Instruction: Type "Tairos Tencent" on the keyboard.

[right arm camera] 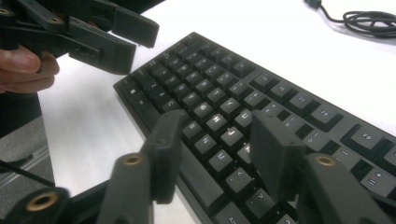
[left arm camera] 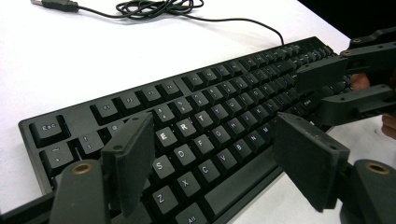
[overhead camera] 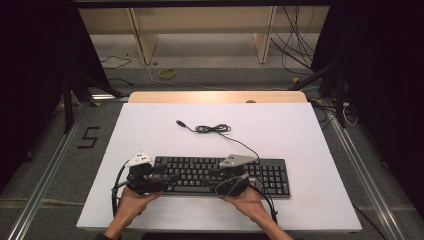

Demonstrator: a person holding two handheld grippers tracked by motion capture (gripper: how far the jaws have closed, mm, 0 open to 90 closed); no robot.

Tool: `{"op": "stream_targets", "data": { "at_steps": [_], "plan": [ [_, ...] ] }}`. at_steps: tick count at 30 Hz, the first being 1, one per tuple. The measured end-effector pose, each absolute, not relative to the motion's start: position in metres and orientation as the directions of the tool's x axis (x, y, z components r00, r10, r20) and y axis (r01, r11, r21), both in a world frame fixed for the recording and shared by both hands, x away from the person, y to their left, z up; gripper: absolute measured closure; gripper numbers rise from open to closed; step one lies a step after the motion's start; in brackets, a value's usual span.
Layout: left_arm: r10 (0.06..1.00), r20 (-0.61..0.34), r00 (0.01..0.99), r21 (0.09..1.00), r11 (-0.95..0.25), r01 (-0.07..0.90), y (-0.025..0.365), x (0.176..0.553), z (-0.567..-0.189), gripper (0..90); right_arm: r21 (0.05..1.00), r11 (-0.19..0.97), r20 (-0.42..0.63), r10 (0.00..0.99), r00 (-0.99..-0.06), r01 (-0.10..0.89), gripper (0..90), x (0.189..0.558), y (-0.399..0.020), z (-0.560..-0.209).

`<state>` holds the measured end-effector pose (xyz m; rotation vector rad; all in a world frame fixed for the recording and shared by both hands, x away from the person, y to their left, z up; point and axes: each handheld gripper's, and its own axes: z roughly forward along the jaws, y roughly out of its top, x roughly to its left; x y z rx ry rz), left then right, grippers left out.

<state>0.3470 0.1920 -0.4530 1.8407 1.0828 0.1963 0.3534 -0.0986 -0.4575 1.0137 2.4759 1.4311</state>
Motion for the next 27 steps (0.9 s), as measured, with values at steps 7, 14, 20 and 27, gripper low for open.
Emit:
{"op": "stream_targets", "data": {
  "at_steps": [7, 14, 20, 27],
  "plan": [
    [0.744, -0.295, 0.599, 0.801, -0.149, 0.580, 0.193, 0.343, -0.453, 28.2, 0.794, 0.348, 0.227, 0.590, -0.775, 0.498, 68.8, 0.357, -0.092, -0.460],
    [0.747, -0.289, 0.599, 0.804, -0.150, 0.575, 0.194, 0.339, -0.455, 27.6, 0.783, 0.357, 0.235, 0.588, -0.774, 0.509, 78.7, 0.361, -0.085, -0.463],
    [0.749, -0.283, 0.599, 0.808, -0.150, 0.569, 0.195, 0.337, -0.455, 27.2, 0.775, 0.370, 0.232, 0.588, -0.775, 0.513, 87.5, 0.363, -0.079, -0.465],
    [0.751, -0.280, 0.598, 0.811, -0.148, 0.566, 0.197, 0.335, -0.456, 27.1, 0.762, 0.393, 0.218, 0.593, -0.775, 0.515, 90.0, 0.365, -0.073, -0.468]
  ]
}}
